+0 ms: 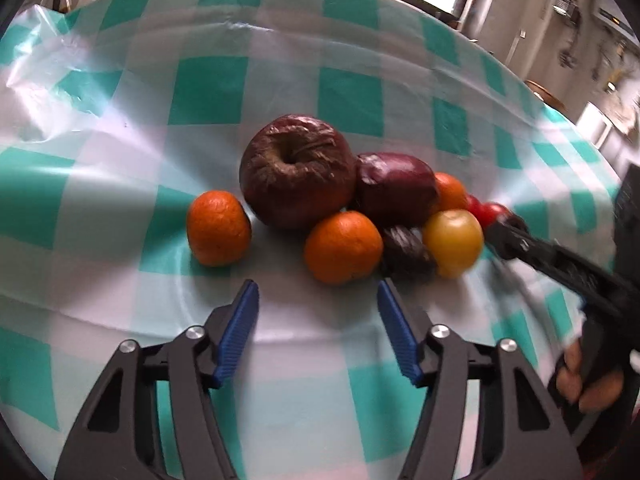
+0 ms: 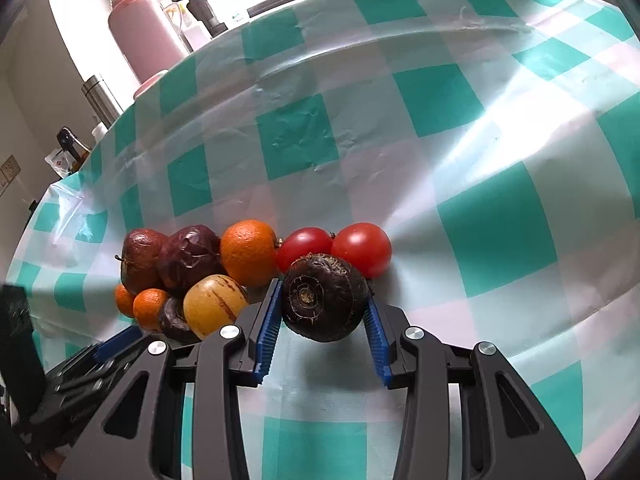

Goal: Organize fruits
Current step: 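Grasp a dark round fruit with the right gripper while the left grasps an orange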

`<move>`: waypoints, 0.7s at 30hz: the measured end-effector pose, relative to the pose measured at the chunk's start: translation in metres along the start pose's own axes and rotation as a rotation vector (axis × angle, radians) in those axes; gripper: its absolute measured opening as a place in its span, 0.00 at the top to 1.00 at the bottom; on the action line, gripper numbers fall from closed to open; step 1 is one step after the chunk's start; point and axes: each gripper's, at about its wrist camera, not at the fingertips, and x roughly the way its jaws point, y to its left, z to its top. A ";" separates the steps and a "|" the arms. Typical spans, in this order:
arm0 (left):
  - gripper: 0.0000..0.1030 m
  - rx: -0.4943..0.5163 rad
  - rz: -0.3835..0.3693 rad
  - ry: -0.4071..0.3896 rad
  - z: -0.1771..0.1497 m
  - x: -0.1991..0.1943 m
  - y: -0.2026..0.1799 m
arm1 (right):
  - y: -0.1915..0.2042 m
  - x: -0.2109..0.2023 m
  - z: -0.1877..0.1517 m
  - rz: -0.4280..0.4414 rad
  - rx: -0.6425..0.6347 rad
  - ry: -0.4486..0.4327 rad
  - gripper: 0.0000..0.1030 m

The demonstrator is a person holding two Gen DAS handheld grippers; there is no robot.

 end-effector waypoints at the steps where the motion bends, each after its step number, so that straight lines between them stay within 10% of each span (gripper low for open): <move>1: 0.42 -0.002 0.001 0.000 0.002 0.002 -0.001 | -0.001 -0.002 -0.001 0.004 0.001 -0.003 0.62; 21: 0.61 -0.093 -0.018 -0.057 -0.007 -0.020 0.009 | 0.003 0.000 0.000 0.063 0.009 -0.006 0.61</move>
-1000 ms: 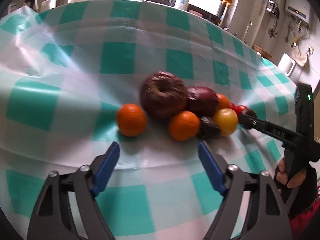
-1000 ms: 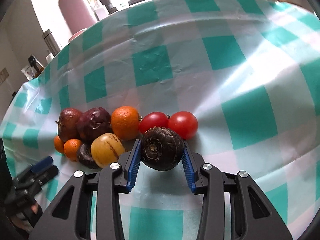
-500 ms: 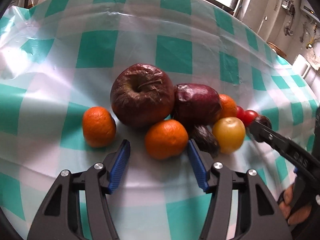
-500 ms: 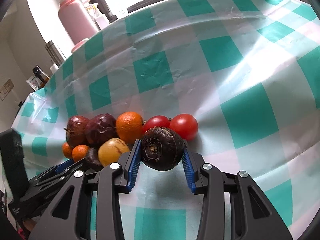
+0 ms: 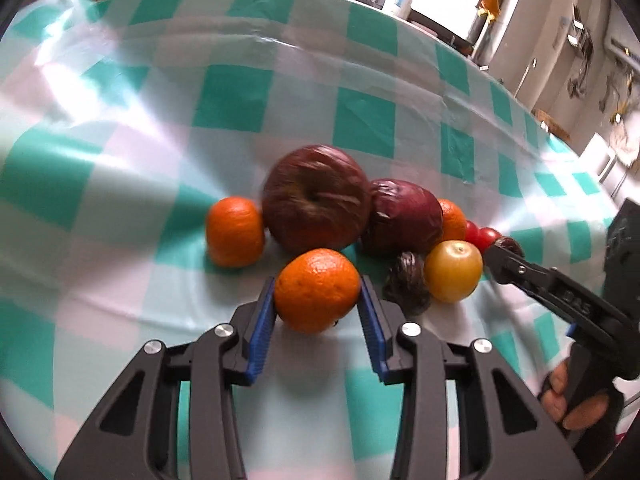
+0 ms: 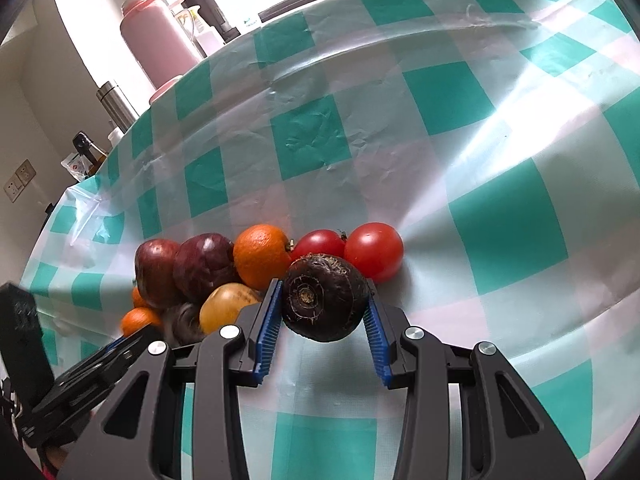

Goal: Organize fruits
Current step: 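Grasp a dark round fruit with the right gripper while the left grasps an orange, then carry the dark round fruit and the orange off the table over the white box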

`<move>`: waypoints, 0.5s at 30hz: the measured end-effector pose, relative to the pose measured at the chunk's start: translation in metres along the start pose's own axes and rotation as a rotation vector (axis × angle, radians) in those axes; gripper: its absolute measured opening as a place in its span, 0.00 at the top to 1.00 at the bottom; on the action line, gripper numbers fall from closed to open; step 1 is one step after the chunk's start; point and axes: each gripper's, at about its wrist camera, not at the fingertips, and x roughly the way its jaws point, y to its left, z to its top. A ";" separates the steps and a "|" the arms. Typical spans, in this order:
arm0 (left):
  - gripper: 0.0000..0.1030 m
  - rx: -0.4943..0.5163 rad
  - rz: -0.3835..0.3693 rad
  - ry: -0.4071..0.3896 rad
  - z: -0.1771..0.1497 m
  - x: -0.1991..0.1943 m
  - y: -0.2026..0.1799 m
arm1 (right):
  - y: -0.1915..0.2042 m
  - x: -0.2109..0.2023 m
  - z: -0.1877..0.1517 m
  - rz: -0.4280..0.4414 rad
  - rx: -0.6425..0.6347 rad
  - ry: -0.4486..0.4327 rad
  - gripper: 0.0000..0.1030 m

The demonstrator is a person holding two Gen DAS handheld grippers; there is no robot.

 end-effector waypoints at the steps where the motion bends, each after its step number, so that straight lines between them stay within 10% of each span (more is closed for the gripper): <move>1: 0.61 -0.012 -0.009 -0.005 -0.003 -0.006 0.004 | 0.000 0.000 0.000 -0.003 0.001 -0.002 0.61; 15: 0.61 0.007 -0.007 -0.056 -0.040 -0.045 0.015 | 0.049 -0.044 -0.057 -0.034 -0.140 -0.023 0.61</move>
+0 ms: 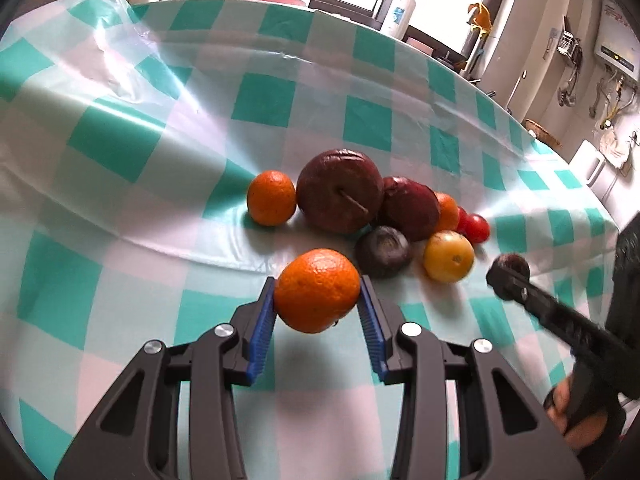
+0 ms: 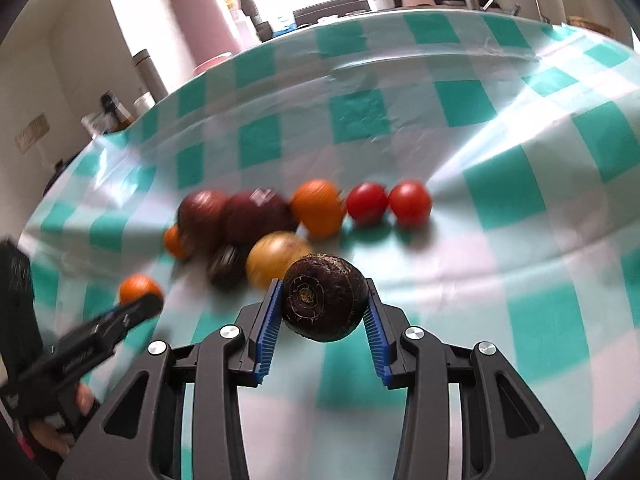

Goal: Organize fruits
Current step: 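Carry the dark round fruit and the orange off the table over the white box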

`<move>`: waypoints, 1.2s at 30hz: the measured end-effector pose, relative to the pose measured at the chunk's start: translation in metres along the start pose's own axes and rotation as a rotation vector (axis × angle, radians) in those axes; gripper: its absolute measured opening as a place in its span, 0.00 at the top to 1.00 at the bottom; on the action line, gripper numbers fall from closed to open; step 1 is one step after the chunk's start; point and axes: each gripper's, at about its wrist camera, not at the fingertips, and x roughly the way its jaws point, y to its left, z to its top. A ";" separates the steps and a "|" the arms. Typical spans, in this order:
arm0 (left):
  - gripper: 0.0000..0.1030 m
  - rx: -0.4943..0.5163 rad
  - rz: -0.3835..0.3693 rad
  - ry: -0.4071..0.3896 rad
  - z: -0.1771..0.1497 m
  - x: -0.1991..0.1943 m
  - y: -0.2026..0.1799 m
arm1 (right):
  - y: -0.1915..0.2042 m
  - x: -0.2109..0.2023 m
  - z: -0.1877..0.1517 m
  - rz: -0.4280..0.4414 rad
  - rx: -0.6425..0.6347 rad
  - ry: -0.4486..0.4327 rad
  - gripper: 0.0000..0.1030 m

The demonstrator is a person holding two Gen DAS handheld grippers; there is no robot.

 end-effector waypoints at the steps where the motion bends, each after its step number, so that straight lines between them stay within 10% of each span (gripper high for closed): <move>1: 0.61 0.000 -0.002 0.000 -0.002 -0.003 0.002 | 0.004 -0.006 -0.007 0.007 -0.007 0.000 0.61; 16: 0.61 0.030 0.017 -0.073 -0.041 -0.060 -0.003 | 0.017 -0.078 -0.071 0.056 -0.046 -0.003 0.61; 36: 0.61 0.340 -0.080 -0.013 -0.107 -0.086 -0.120 | -0.033 -0.165 -0.135 -0.007 -0.045 -0.067 0.61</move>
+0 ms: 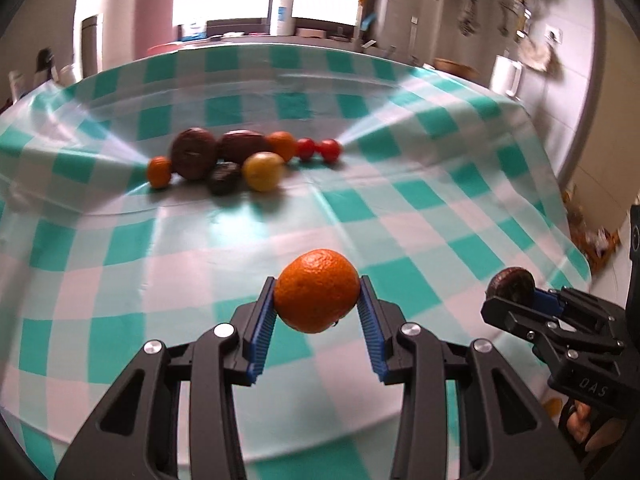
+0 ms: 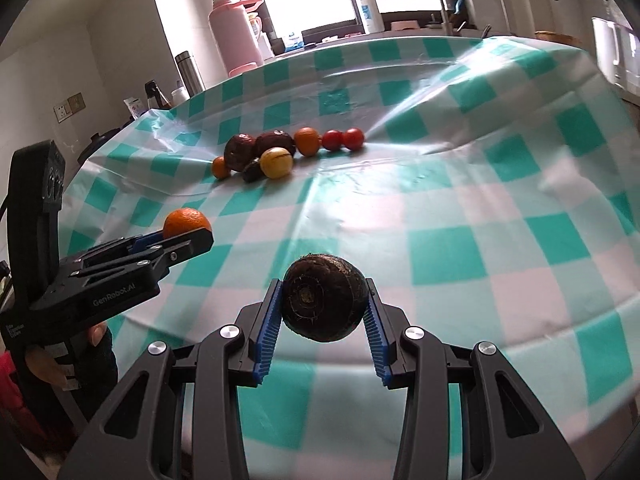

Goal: Organize fruits
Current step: 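Carry the dark round fruit and the orange off the table over the white box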

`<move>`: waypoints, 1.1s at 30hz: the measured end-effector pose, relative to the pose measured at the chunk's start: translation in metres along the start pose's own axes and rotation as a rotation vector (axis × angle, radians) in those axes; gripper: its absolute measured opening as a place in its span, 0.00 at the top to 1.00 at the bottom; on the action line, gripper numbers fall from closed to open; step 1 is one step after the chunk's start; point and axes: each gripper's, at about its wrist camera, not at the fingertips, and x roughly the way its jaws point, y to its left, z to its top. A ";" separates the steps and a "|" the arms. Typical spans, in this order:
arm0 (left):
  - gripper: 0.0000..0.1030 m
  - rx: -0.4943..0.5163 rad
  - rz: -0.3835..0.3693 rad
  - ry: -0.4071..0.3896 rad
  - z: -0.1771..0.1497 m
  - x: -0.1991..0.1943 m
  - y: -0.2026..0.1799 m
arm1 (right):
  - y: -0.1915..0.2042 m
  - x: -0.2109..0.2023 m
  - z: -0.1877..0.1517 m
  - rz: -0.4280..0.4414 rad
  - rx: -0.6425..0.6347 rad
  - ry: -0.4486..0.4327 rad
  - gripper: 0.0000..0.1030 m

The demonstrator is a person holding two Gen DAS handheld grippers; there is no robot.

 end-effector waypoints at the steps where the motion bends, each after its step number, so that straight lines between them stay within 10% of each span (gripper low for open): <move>1: 0.61 0.020 -0.007 0.002 -0.001 -0.001 -0.008 | -0.002 -0.004 -0.003 -0.001 0.001 -0.006 0.61; 18: 0.61 0.341 -0.214 0.048 -0.028 -0.013 -0.148 | -0.087 -0.110 -0.077 -0.125 0.147 -0.115 0.61; 33: 0.61 0.721 -0.415 0.182 -0.105 0.001 -0.279 | -0.176 -0.138 -0.163 -0.379 0.361 0.029 0.61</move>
